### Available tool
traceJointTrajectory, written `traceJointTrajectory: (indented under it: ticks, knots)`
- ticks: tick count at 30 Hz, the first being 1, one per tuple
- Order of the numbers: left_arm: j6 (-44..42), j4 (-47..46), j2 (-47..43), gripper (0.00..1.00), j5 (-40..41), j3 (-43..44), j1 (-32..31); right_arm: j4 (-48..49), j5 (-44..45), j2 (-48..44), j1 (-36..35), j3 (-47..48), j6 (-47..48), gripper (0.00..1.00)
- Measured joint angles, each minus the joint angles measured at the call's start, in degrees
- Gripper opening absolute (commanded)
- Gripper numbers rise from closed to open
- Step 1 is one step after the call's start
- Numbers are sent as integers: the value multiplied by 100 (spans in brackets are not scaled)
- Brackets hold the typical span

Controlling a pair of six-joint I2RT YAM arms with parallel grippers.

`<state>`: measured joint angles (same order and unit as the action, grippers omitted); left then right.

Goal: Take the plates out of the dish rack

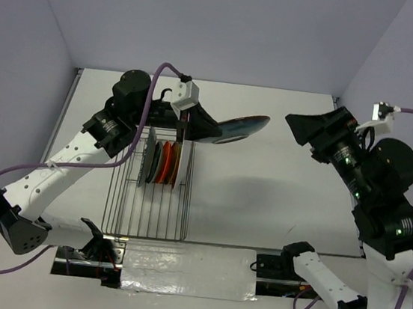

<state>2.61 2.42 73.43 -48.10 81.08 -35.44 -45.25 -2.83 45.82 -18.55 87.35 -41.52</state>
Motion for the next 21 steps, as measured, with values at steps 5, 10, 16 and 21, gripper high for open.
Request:
traceJointTrajectory:
  ticks: [5, 10, 16, 21]
  knots:
    - [-494, 146, -138, 0, 535, -184, -129, -4, -494, 669, 584, 267, -619, 94]
    - [-1093, 144, -149, 0, 1390, -262, -356, -57, -616, 1178, 754, 372, -925, 92]
    - [-2524, 483, 184, 0, 2699, -44, -1165, -92, -1119, 1825, 1303, 581, -955, 90]
    - [-3615, 688, 212, 0, 3567, -258, -1847, 0, -1869, 2006, 1786, 236, -817, 87]
